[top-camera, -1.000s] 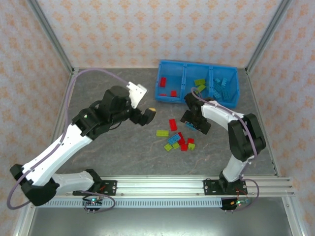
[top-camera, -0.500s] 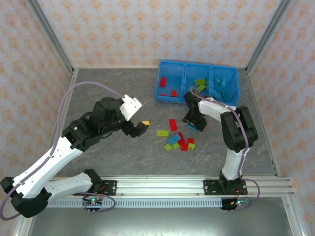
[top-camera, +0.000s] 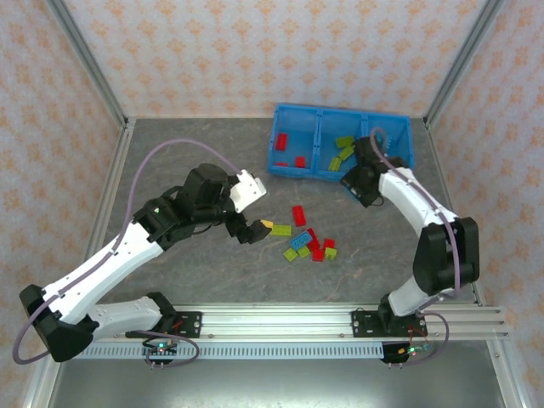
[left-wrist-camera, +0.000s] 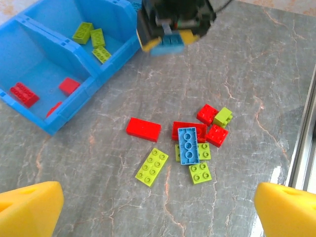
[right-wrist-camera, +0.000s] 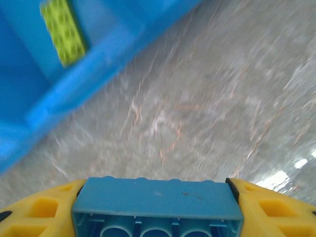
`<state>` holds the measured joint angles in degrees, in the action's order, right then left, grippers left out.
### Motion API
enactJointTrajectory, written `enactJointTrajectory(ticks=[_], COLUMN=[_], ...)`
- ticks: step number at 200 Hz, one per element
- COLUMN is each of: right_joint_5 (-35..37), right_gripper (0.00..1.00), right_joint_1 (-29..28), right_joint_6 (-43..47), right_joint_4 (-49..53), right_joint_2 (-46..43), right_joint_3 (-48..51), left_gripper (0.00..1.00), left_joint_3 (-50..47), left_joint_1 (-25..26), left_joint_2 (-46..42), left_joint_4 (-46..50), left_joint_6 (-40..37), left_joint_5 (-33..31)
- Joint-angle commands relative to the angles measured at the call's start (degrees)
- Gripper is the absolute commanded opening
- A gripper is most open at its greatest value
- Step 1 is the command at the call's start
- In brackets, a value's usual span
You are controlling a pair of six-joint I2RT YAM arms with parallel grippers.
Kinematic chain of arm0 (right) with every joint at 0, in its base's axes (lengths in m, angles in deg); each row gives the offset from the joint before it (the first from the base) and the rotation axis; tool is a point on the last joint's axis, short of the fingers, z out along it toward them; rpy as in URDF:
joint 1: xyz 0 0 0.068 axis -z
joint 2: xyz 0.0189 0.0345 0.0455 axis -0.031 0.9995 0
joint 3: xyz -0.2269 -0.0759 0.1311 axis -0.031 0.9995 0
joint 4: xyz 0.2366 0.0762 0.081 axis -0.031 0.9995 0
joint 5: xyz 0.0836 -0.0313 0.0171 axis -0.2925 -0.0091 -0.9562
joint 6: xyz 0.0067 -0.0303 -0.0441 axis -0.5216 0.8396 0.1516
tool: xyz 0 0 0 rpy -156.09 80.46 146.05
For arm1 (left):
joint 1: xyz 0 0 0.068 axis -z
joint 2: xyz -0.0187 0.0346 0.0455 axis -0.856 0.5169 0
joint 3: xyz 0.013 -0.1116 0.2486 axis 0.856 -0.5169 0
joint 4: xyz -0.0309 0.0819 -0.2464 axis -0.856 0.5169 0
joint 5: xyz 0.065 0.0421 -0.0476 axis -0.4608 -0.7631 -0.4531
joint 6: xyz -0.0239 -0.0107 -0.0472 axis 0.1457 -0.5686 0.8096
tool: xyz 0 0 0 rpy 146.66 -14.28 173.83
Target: Sort the legos into containers by color
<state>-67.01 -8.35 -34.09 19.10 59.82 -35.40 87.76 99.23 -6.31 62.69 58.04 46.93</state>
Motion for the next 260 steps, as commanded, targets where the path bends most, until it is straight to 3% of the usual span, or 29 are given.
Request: enactJointTrajectory(ticks=[1, 32, 57, 88, 111, 143, 172, 204, 229, 260], right_joint_5=[-0.2, -2.5, -4.7, -4.9, -3.9, -4.5, -2.6, -1.4, -1.0, 0.9], right_gripper=[0.48, 0.49, 0.53, 0.77, 0.86, 0.90, 0.90, 0.91, 0.92, 0.93], right_joint_1=[6.5, 14.7, 16.5, 16.5, 16.5, 15.8, 12.6, 6.7, 2.9, 2.4], right_joint_6=[-1.6, -2.3, 0.3, 2.6, 3.3, 4.5, 5.1, 3.4, 2.2, 4.6], right_joint_4=[-1.2, -4.1, -0.5, 6.6, 9.2, 9.8, 8.3, 7.9, 10.9, 15.4], right_joint_2=[0.4, 6.9, 17.1, 26.8, 27.2, 21.5, 9.4, -2.9, -7.4, -10.2], right_joint_3=[-3.4, -9.8, -22.1, -36.8, -40.8, -35.7, -24.0, -12.4, -8.1, -6.2], left_gripper=[1.00, 1.00, 1.00, 1.00, 1.00, 1.00, 0.98, 0.91, 0.84, 0.81], left_joint_3=[2.8, 3.1, 3.3, 3.2, 2.7, 3.2, 6.4, 16.7, 25.3, 30.8], left_joint_1=[-0.4, -0.4, -0.4, -0.4, -0.4, -0.4, -0.4, -0.6, -0.6, 0.3], left_joint_2=[0.3, 0.5, 0.4, -0.2, -0.2, 2.6, 9.1, 21.6, 32.7, 44.6], left_joint_4=[-3.2, -2.4, -1.6, -0.6, 0.5, -1.1, -2.8, 1.3, 5.8, 6.6], left_joint_6=[-0.3, -0.2, 0.0, 0.6, 1.7, 8.7, 17.7, 36.8, 51.6, 66.7], left_joint_5=[2.0, 0.6, -2.4, -4.4, -6.3, -13.7, -16.9, -21.3, -22.9, -19.1])
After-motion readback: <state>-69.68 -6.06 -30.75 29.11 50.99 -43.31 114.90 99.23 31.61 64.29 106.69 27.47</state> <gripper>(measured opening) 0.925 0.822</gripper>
